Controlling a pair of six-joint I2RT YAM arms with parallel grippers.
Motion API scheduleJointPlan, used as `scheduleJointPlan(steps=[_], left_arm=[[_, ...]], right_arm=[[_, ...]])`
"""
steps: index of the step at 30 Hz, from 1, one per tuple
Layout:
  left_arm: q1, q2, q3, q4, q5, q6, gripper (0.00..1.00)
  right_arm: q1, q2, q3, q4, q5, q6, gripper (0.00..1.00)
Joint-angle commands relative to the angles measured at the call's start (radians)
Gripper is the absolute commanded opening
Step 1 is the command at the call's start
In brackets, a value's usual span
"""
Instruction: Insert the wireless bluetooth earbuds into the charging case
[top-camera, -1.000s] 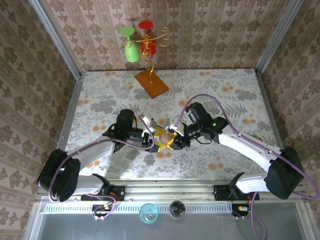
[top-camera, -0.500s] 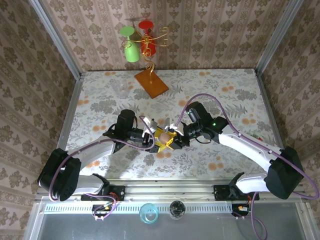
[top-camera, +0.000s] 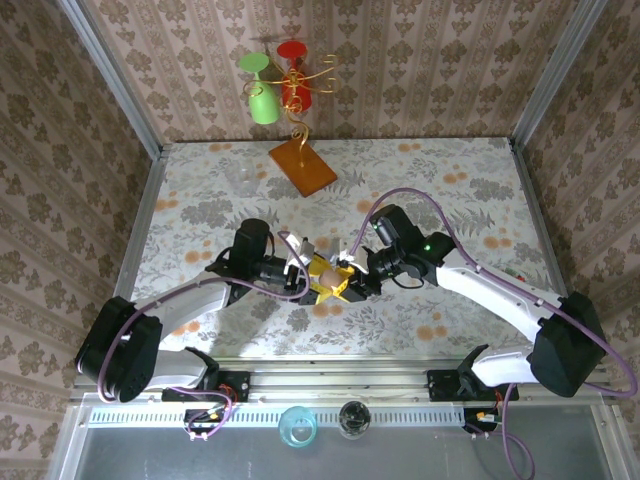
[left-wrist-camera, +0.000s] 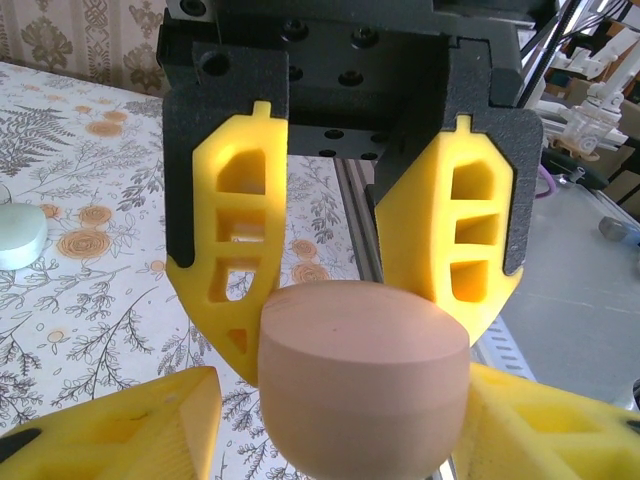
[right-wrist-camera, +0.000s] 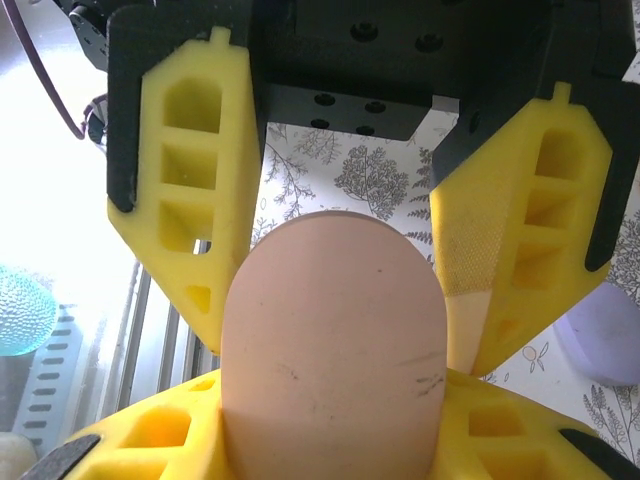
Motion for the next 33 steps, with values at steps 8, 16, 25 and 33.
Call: scheduleJointPlan(steps=[8,16,25,33], left_arm=[[0.002,-0.004,0.021,0.001,0.030,0.002,0.47],[0.000,-0.007,0.016,0.011,0.039,0.015,0.33],[0.013,-0.042,-0.027,0.075,0.019,0.027,0.33],[0.019,-0.063,-0.058,0.106,-0.020,0.053,0.33]], right_arm=[[0.002,0.003,0.022,-0.005,-0.025,-0.001,0.26],[-0.001,-0.010,0.009,0.054,0.027,0.040,0.49],[-0.065,-0.056,-0.034,0.149,0.043,0.163,0.71],[-0.109,-0.086,-0.044,0.167,0.022,0.214,0.71]])
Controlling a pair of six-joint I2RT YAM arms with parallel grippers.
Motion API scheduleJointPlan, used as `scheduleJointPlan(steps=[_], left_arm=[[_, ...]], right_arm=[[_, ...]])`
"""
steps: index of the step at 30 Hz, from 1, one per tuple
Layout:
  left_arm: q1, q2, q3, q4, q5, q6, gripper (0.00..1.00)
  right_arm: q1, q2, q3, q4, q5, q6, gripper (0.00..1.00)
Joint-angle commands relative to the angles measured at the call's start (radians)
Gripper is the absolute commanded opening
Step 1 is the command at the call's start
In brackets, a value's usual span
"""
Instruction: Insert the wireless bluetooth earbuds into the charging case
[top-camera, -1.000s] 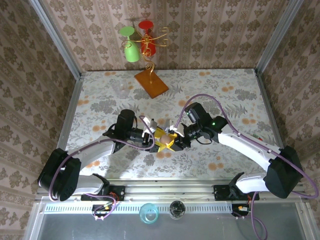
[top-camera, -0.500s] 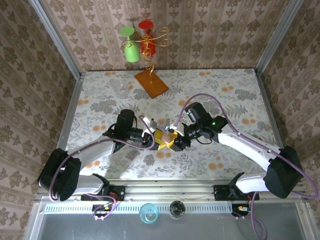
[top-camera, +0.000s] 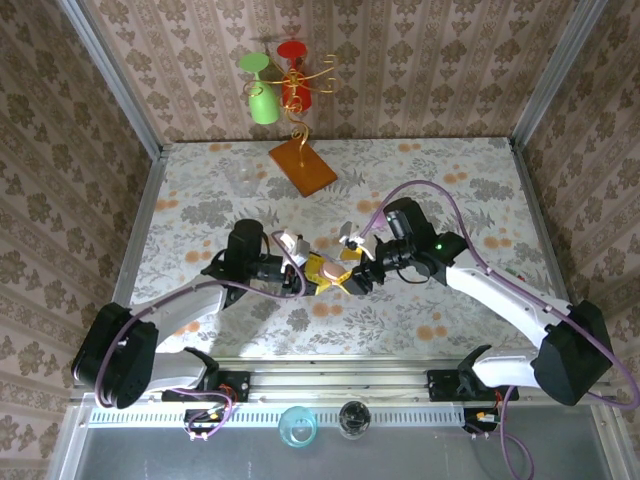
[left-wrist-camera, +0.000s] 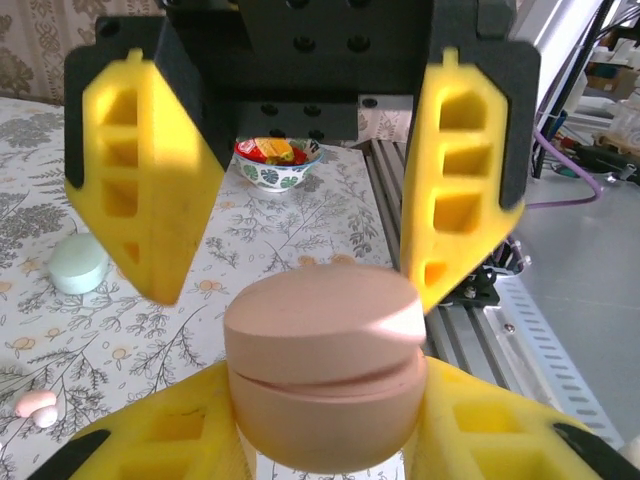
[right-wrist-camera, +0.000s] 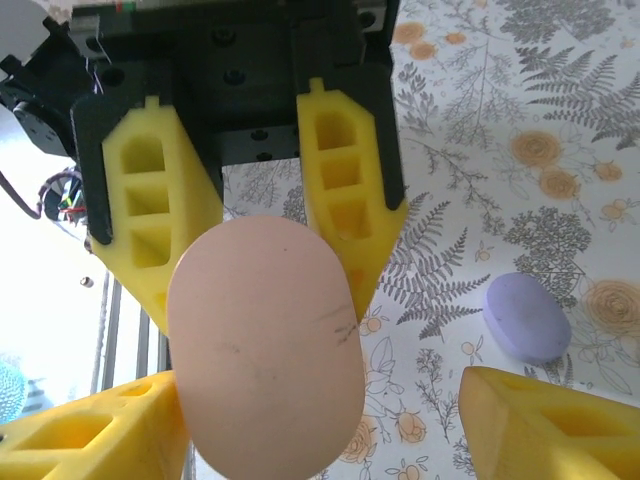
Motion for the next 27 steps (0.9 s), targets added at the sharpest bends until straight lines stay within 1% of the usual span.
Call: scheduleJointPlan(steps=[1,6,13,16,18,21,24,27], left_arm=[[0.001,-0.025,-0.030,0.038,0.027,0.035,0.33],[0.004,-0.027,-0.057,0.110,0.006,0.007,0.35],[0.005,-0.025,-0.090,0.212,-0.035,-0.035,0.35],[0.008,-0.024,-0.101,0.235,-0.052,-0.039,0.34],[0.011,-0.019,-0.113,0.264,-0.087,-0.040,0.34],[0.023,-0.011,-0.152,0.367,-0.161,-0.074,0.34],[0.045,-0.005,-0.168,0.422,-0.182,-0.105,0.33],[0.055,-0.003,-0.179,0.452,-0.208,-0.118,0.33]], right_arm=[[-0.028,-0.035,-0.014,0.054,0.003,0.050,0.71],[-0.055,-0.044,-0.031,0.129,0.030,0.123,0.71],[-0.055,-0.036,-0.031,0.163,0.042,0.166,0.71],[-0.055,-0.053,-0.037,0.180,0.023,0.189,0.71],[-0.055,-0.080,-0.055,0.209,0.002,0.210,0.71],[-0.064,-0.119,-0.079,0.241,0.001,0.265,0.71],[-0.111,-0.143,-0.102,0.288,-0.008,0.363,0.71],[-0.168,-0.168,-0.162,0.397,0.050,0.516,0.70]])
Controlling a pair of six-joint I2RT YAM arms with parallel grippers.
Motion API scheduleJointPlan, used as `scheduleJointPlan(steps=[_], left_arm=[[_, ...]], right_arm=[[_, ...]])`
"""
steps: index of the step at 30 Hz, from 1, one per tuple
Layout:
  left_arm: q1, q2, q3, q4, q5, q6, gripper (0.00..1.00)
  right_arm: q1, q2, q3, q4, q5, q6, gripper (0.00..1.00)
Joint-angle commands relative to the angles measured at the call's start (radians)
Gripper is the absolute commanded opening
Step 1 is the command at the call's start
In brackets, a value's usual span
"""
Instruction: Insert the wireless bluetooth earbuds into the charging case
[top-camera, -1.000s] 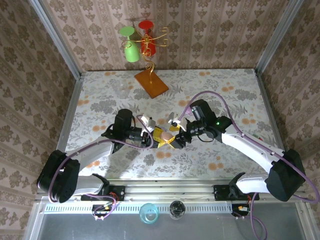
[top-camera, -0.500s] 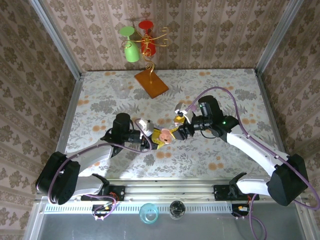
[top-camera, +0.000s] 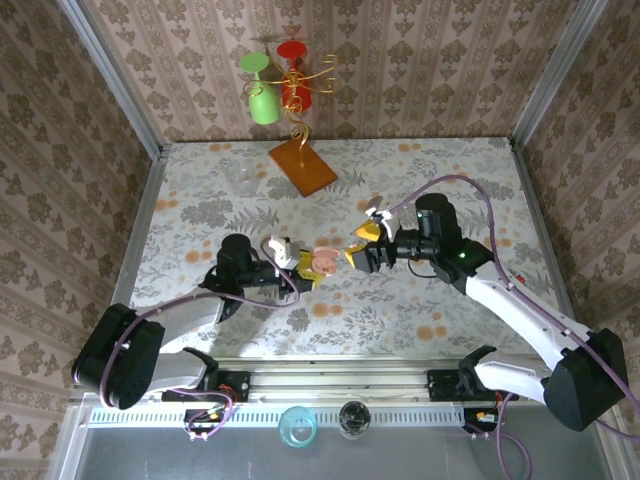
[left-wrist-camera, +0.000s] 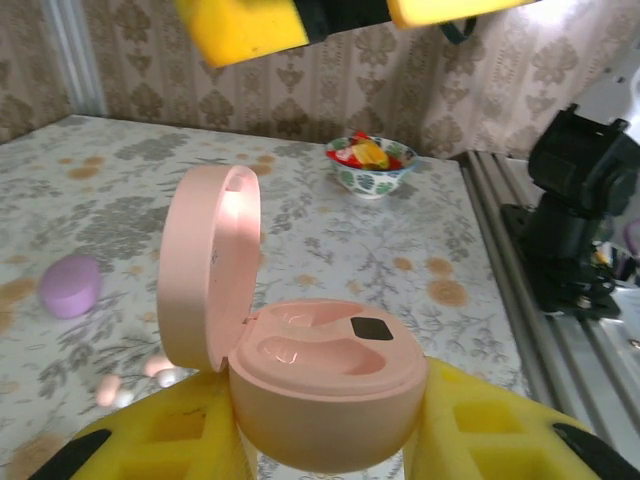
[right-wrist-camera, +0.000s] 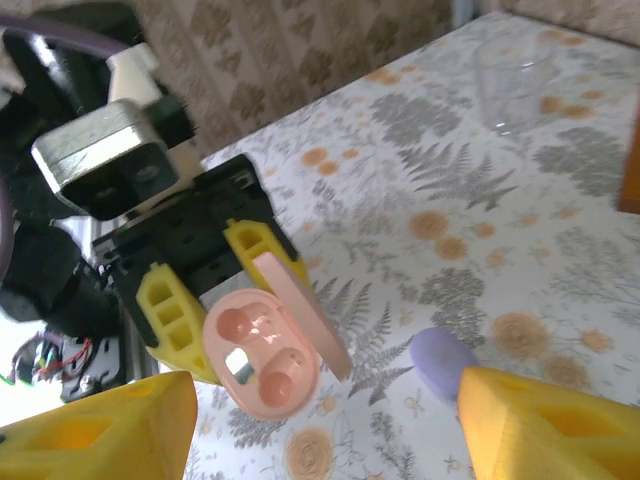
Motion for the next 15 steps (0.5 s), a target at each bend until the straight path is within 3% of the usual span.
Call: scheduleJointPlan(steps=[1,4,8,10,15], left_arm=[[0.012,-0.002,-0.019,0.120,-0.049,-0.049,0.33],[0.015,-0.002,-0.045,0.198,-0.077,-0.077,0.33],[0.018,-0.005,-0.062,0.249,-0.086,-0.102,0.33],[0.020,-0.010,-0.063,0.254,-0.087,-0.106,0.33],[0.020,-0.010,-0.060,0.257,-0.082,-0.109,0.33]], right_arm=[[-0.056,-0.030,-0.071,0.153,0.072,0.228,0.70],[-0.100,-0.011,-0.106,0.186,0.221,0.417,0.68],[-0.116,0.086,-0.050,-0.017,0.379,0.513,0.65],[-0.119,0.144,-0.029,-0.086,0.410,0.556,0.62],[-0.111,0.285,-0.015,-0.074,0.384,0.608,0.53]])
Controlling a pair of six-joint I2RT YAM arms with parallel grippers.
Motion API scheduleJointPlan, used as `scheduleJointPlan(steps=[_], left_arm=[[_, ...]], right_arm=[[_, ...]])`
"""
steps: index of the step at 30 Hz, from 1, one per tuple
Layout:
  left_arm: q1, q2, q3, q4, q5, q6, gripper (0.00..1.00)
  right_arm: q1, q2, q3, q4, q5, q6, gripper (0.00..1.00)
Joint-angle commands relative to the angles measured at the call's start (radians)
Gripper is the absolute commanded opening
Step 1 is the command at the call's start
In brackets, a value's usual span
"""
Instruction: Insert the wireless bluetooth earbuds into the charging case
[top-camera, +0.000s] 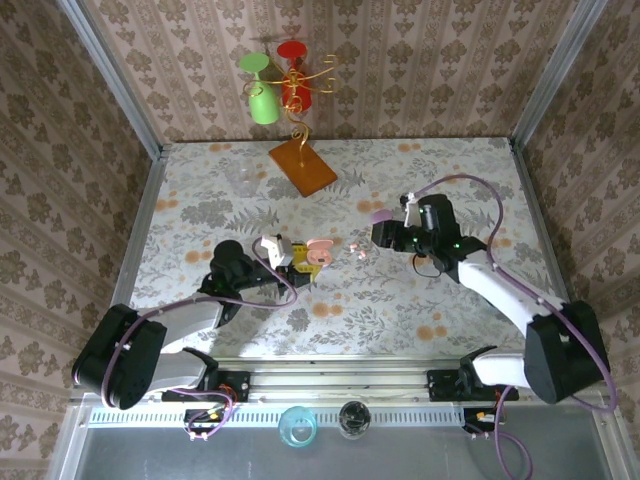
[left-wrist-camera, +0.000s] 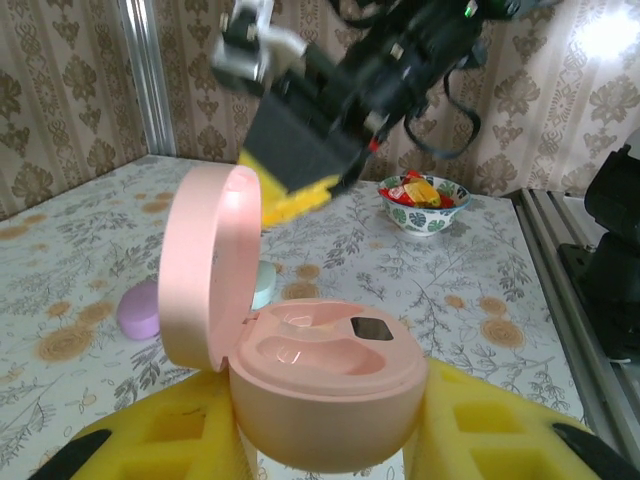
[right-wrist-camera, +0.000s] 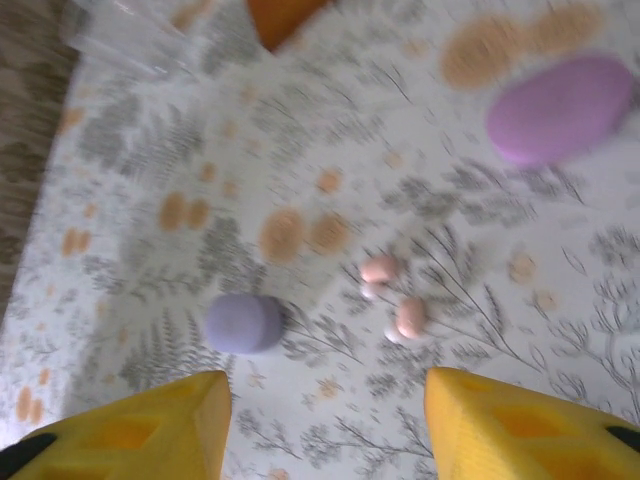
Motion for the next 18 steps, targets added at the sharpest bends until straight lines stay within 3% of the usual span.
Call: scheduleJointPlan(steps=[1,4,8,18], left_arm=[[0.008,-0.009,-0.004,0.055,0.005,-0.031,0.33],[0.008,-0.006,-0.003,0.059,0.014,-0.036,0.33],[0.009,-0.006,-0.005,0.058,0.018,-0.037,0.33],[0.008,-0.006,0.001,0.037,0.025,-0.033,0.32]], right_arm=[[0.007,0.087,0.042,-0.042,0.035,0.079,0.50],[0.010,0.176,0.073,-0.027,0.004,0.074,0.41],[0.011,0.270,0.112,-0.007,-0.014,0.063,0.37],[0.008,0.413,0.190,0.019,-0.085,0.056,0.35]])
